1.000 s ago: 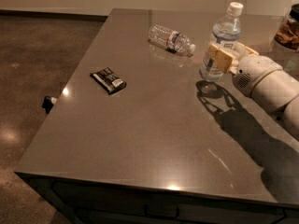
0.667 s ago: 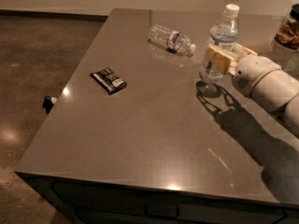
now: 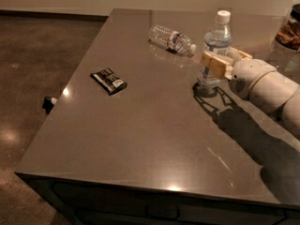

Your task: Place blue plastic bottle upright

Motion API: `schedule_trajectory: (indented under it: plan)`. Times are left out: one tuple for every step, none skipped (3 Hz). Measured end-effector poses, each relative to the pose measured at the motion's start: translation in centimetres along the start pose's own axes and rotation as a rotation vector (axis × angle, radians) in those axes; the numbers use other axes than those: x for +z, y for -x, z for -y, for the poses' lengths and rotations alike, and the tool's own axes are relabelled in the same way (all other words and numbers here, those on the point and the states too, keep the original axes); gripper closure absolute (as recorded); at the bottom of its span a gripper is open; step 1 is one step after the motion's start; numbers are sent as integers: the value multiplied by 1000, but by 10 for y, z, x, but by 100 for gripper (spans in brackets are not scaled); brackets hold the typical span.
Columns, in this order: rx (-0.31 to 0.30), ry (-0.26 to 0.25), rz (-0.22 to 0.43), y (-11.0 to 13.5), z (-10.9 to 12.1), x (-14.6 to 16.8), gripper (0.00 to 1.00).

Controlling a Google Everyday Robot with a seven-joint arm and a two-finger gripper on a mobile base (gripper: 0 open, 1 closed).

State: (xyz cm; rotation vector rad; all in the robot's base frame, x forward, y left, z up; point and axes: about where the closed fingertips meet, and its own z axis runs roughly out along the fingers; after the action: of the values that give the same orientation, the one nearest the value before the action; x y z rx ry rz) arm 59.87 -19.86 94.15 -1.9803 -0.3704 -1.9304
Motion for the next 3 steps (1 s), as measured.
schedule_trajectory:
  plan:
    - [-6,0,5,5,2,3,100]
    - [-9,15,0,10,4,6,82]
    - [-17,27,-4,15,4,10,59]
